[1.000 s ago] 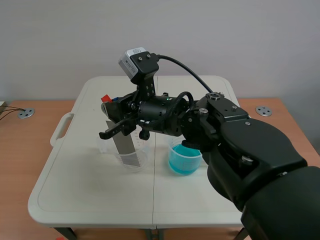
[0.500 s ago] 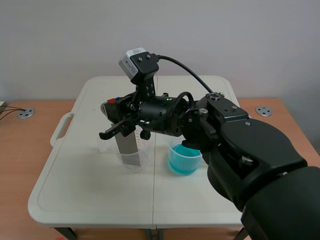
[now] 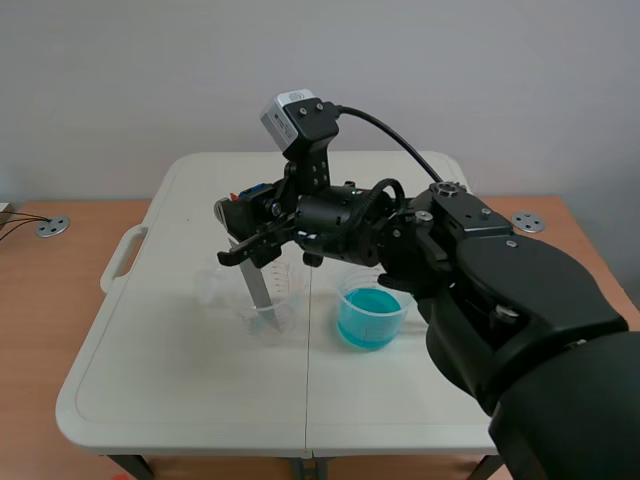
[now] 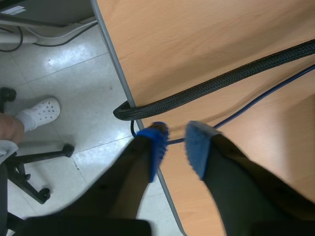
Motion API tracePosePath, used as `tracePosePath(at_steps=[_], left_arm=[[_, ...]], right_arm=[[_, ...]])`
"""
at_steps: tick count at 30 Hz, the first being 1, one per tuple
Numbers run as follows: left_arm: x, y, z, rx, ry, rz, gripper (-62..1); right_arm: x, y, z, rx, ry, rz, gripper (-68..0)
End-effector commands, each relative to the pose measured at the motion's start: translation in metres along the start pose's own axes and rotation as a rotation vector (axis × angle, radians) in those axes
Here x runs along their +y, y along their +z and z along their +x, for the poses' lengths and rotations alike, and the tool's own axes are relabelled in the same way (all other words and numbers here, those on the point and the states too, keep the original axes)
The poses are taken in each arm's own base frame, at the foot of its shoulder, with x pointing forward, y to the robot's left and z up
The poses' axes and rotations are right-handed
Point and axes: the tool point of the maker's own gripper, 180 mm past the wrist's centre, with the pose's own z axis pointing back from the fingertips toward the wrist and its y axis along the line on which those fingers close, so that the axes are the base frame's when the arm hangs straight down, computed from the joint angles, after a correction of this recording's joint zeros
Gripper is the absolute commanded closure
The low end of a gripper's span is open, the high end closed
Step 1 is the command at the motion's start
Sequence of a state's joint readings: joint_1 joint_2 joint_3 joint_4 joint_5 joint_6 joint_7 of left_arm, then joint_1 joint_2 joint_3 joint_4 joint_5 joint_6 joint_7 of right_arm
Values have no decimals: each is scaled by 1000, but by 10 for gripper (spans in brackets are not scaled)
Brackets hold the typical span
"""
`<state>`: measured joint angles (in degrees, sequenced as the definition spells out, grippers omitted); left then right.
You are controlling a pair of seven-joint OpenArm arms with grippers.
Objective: Hold the metal plate by the orange handle, dip it into the blue solution, take it out and point at it, then put the plate back in the beaker on the left.
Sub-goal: 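Return to the home posture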
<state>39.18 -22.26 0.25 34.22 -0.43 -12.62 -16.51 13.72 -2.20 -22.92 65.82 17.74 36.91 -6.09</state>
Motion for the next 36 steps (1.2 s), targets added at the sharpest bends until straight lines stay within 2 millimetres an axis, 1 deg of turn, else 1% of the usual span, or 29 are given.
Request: tracePosePath(at_steps=[1,3,4,5,11,14,18,19,22,26,27,28,31,36], left_arm=[[3,3,-2,1,-2,3,-349],[3,3,-2,1,-2,3,-522],[3,3,-2,0,-2,3,-594],[3,3,-2,0,-2,3,-623],[3,3,-2,0,-2,3,-623],[3,3,-2,0,-2,3,-623],[4,2,1,-5,-2,5,-623],[5,1,3,-9,-3,6,-623],[8,-3,11,-26,-5,11,-623],[11,-8,24,-54,-6,18,-623],[12,-9,26,-61,-7,20,-623],[13,-10,28,-65,-8,21,-623],[14,-11,31,-71,-8,23,-623],[13,-11,31,-72,-6,22,-623]], right_arm=[[-6,1,13,-35,11,-6,-229],[-9,2,13,-36,11,-16,-255],[-11,3,13,-35,13,-22,-265],[-13,4,12,-31,19,-29,-270],[-26,12,9,-15,34,-55,-284],[-30,15,8,-8,44,-62,-297],[-34,19,7,-1,54,-69,-298],[-35,19,7,2,55,-70,-307],[-38,21,6,8,58,-78,-362],[-43,24,8,-2,52,-93,-367],[-43,24,9,-5,50,-94,-373],[-44,24,9,-6,51,-96,-394],[-47,25,14,-22,53,-103,-464],[-55,29,29,-93,16,-124,-515]])
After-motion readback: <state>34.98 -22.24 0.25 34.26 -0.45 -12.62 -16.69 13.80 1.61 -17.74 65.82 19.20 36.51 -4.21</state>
